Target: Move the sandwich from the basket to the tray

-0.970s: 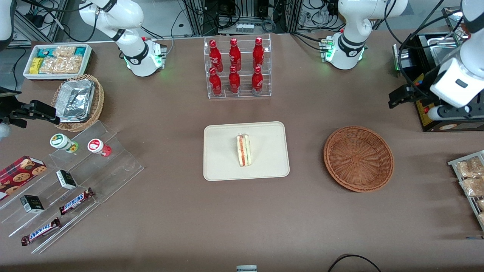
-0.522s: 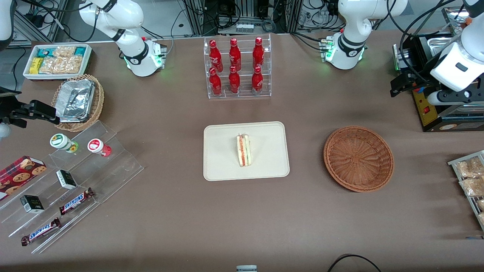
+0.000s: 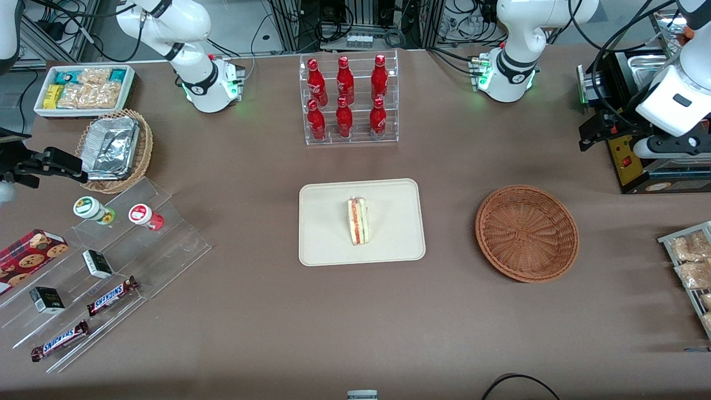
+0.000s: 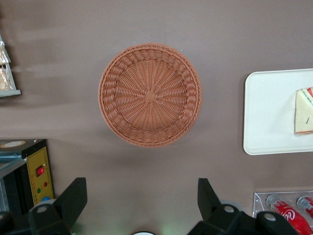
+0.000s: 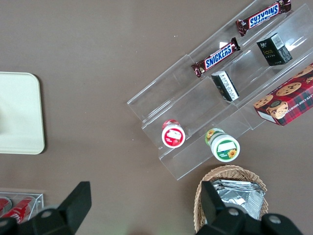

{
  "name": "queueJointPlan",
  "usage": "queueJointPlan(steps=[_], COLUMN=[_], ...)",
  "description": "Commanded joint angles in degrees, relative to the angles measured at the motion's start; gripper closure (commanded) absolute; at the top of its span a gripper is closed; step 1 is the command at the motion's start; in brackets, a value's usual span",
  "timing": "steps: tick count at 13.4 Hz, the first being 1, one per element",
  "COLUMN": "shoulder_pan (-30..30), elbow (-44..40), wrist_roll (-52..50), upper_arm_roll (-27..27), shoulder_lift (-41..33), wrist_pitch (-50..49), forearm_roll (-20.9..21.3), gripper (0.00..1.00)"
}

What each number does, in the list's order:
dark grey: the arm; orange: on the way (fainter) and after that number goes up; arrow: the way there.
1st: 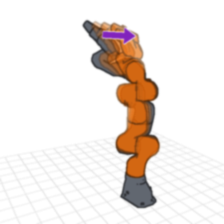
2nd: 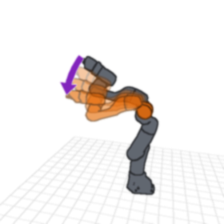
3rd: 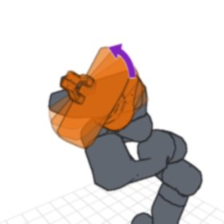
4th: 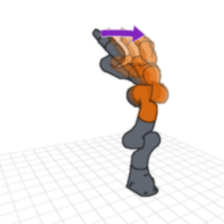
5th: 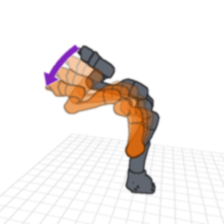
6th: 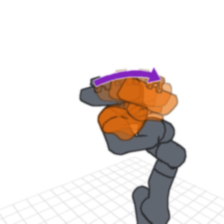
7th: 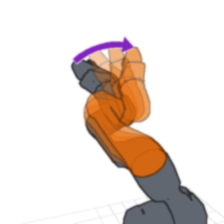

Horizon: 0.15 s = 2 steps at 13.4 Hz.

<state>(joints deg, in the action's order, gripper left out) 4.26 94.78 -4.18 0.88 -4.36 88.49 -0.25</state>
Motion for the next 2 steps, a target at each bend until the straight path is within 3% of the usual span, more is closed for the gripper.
queueJointPlan(steps=[1,2], shoulder_pan=[-0.8,-0.9], elbow=[-5.0,-5.2], wrist_roll=[0.8,0.8], upper_arm_roll=[1.1,1.1], shoulder_lift=[2.6,2.6], wrist_pitch=[-1.8,-2.1], forearm_roll=[0.9,0.5], gripper=[0.0,0.0])
